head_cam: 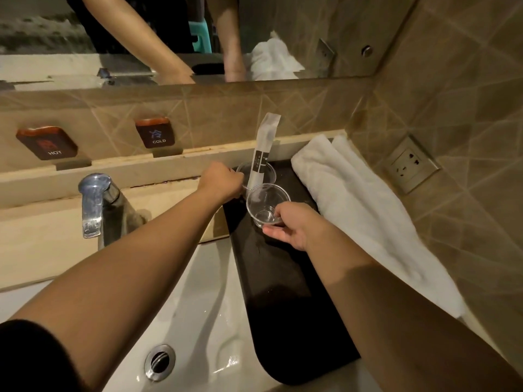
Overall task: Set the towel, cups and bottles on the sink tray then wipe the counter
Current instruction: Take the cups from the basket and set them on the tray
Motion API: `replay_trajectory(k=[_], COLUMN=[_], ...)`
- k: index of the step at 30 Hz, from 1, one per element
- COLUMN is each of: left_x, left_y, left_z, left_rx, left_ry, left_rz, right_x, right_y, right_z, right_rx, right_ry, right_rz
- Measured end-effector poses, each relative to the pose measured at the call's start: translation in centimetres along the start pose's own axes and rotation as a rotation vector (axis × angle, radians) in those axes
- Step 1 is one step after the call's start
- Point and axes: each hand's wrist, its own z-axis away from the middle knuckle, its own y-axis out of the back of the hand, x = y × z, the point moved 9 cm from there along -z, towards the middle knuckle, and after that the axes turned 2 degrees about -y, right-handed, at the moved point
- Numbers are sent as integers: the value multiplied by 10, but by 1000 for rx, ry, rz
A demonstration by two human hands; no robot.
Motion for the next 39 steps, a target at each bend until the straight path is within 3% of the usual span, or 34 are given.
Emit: replay_trajectory(k=[18, 29, 35, 39], left_x=[-12, -11, -3, 7], left_y=[-9, 5, 29, 41], left_z=[8, 39, 116, 185], left_rx=[6, 17, -40, -64], left_ry=[23, -26, -128, -168], left_rz=[87, 16, -200, -342], right_x=[8, 15, 8, 1], right_y=[6, 14, 45, 50], right_z=[0, 28, 66, 118], right_rx=[128, 109, 227, 216], right_ry=[40, 57, 213, 440], right_rz=[156, 148, 386, 725])
